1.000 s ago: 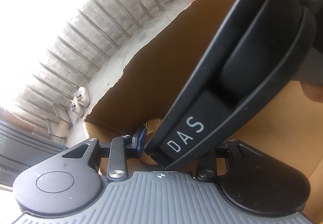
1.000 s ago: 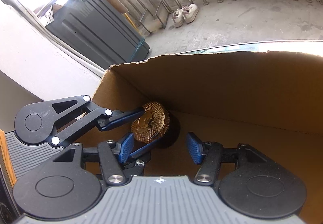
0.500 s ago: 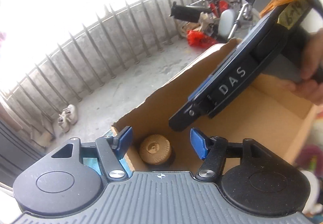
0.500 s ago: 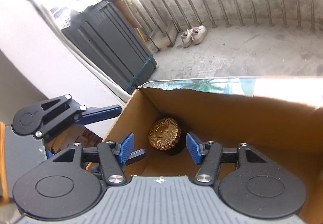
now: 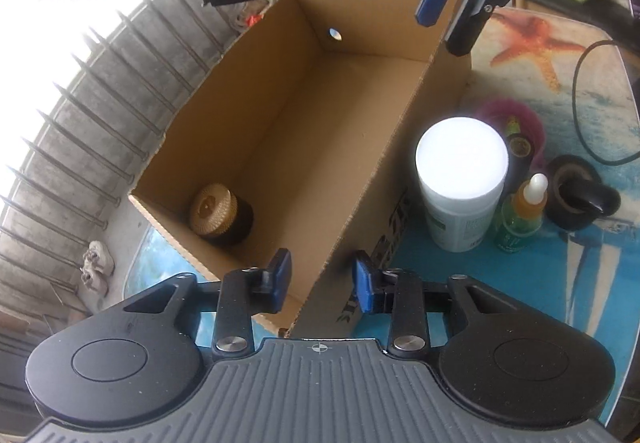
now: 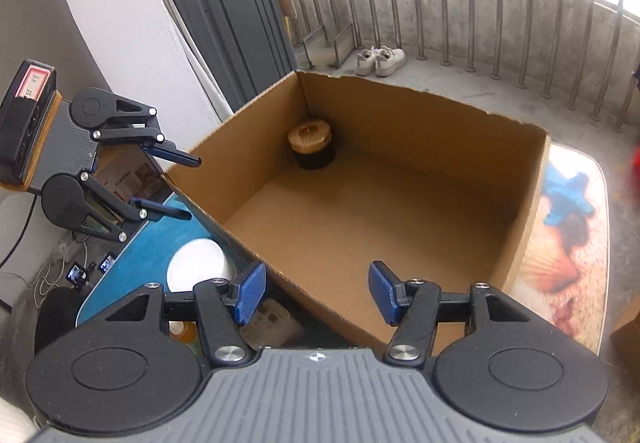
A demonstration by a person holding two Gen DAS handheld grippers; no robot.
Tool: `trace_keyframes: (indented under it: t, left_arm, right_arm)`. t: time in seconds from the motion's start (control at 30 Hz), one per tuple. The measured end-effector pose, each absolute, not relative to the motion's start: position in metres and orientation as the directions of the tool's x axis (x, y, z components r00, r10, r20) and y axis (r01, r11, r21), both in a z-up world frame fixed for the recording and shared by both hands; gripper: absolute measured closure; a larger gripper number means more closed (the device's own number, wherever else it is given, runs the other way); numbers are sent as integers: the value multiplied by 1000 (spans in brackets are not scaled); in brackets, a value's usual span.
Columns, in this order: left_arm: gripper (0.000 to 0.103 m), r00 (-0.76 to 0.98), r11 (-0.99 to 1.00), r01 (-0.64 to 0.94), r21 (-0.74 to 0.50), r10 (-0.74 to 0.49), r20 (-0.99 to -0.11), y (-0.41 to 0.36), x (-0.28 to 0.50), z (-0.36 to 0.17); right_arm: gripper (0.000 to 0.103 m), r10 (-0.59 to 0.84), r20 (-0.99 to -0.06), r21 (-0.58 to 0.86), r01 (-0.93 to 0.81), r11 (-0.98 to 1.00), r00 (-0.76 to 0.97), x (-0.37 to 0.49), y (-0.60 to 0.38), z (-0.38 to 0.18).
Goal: Organize rigid objects
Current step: 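Open the left gripper to release the jar and lift out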
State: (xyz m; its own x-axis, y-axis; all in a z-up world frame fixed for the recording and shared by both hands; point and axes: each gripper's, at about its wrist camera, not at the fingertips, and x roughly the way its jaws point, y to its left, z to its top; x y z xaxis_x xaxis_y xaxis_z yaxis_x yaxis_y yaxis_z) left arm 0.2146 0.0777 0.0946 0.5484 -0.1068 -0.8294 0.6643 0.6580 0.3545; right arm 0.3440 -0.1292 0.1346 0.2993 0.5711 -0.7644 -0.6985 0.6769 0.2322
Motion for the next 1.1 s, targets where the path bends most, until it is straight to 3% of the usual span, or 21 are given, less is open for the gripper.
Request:
trace_keyframes:
  t: [0.2,0.33,0.53,0.83,0.93,1.1]
  left_arm:
    - [78,537,691,635,345,-74,-840,80,206,93]
    - [80,511,745,609,272,-105,-853,85,204,101]
    - [78,523,748,592,299,-74,-849,79,203,104]
    - [75,665,849,450,278,-111,-739,73,173,134]
    - [63,704,869,436,233,-167,-691,68,159,142]
    - [60,742,908,400,125,-241,-625,59,140,139]
  right_arm:
    - [43,533,-768,212,-645,734,354,336,-147,118]
    - [43,516,-774,168,-666,727,368,331,-148,121]
    - [43,507,-771,144,-669,729,386,330,-154,123]
    - [42,529,-695,62,-692,719,487,296,-152,148]
    - [41,501,-690,21,-677,736,523,285,-144,152]
    - [41,573,-673,133,-685,716,468,280,-138,150]
